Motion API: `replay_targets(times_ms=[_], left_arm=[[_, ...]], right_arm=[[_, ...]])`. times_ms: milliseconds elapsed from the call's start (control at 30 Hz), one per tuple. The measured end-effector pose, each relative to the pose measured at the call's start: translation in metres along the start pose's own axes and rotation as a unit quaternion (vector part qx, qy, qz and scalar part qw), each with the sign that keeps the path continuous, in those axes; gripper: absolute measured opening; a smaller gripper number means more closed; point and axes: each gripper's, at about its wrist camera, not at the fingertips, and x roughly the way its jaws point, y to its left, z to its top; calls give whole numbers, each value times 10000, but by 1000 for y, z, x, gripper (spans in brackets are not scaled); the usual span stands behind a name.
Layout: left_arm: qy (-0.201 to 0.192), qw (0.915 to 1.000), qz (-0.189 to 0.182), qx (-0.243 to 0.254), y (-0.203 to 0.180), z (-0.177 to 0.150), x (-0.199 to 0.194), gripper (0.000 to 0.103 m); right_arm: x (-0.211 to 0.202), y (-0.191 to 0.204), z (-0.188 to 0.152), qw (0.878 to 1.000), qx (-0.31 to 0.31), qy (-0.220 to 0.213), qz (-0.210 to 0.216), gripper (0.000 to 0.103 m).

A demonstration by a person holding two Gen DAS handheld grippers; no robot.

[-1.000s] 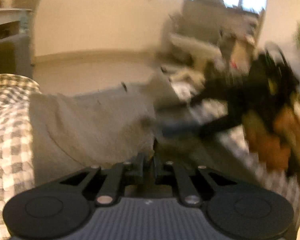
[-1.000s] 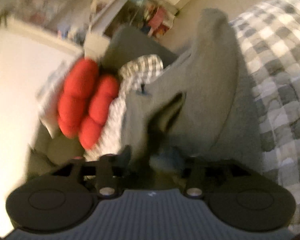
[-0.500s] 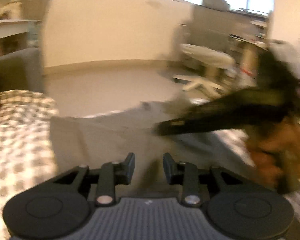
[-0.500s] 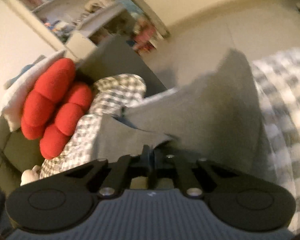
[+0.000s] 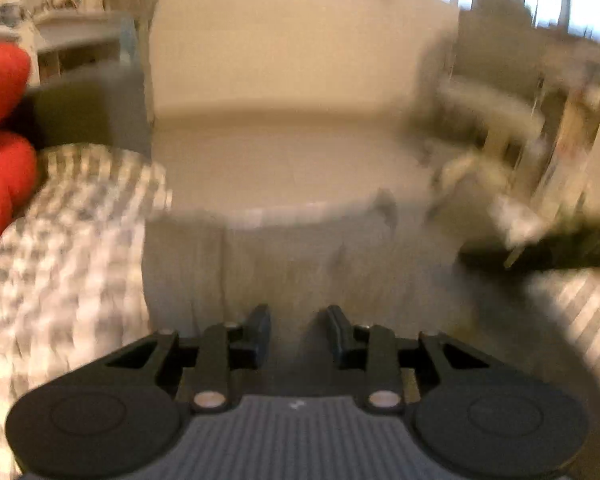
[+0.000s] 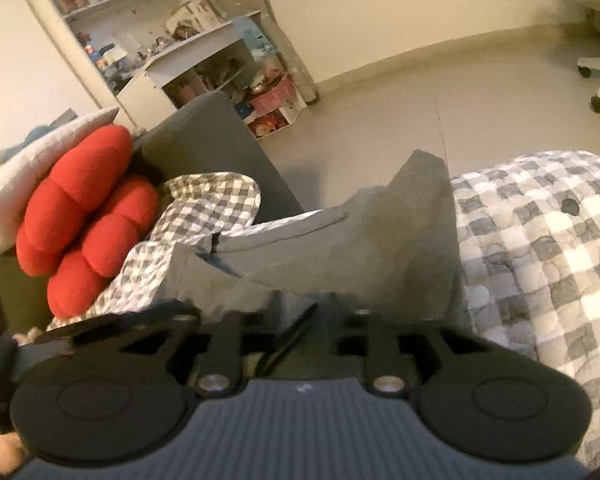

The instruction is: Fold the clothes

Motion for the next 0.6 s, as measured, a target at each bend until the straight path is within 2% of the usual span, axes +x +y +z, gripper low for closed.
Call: replay_targets(times_ms=[100, 233, 400, 600], left_arm=[[-61, 9999, -46, -142, -5, 1, -16, 31], [-97, 9996, -12, -270, -9, 1, -41, 34], [113, 9976, -48, -677, 0, -10, -65, 34], [528, 9936, -285, -957, 5, -44, -97, 33]], right_arm=[[-6, 2, -1, 10000, -40, 38, -61, 42], [-21, -5, 2, 9996, 264, 8, -89, 42], [-47, -9, -7, 9989, 390, 122, -237, 42], [-82, -9, -33, 9969, 489, 520, -338, 42]])
